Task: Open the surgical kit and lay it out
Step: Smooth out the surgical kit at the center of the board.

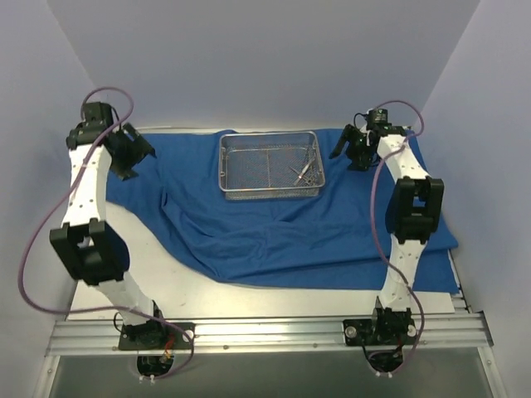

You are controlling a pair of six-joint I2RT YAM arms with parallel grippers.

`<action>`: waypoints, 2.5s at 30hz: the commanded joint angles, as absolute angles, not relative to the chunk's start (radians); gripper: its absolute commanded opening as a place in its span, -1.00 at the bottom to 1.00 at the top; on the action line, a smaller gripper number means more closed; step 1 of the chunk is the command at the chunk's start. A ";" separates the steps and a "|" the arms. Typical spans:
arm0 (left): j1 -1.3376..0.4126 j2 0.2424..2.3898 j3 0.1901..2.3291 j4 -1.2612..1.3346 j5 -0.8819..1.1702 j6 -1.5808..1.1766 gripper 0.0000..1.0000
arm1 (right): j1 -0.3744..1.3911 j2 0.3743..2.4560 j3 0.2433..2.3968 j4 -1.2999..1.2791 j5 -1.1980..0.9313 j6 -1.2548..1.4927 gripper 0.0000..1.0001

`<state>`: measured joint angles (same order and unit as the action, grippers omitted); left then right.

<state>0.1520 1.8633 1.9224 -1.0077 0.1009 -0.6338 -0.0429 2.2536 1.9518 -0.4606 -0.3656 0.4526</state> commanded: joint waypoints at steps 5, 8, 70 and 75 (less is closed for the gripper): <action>0.215 1.753 1.648 -0.982 0.009 -0.578 0.57 | 0.126 1.778 1.562 -0.416 -0.517 0.475 0.50; 0.215 1.792 1.612 -0.968 0.009 -0.546 0.51 | 0.161 1.717 1.517 -0.422 -0.525 0.471 0.50; 0.489 0.960 1.012 -1.543 -0.193 -0.960 -0.86 | 0.431 1.807 1.658 -0.488 -0.522 0.443 0.52; 0.488 1.010 1.089 -1.387 -0.112 -0.896 -0.18 | 0.425 1.795 1.660 -0.491 -0.503 0.434 0.53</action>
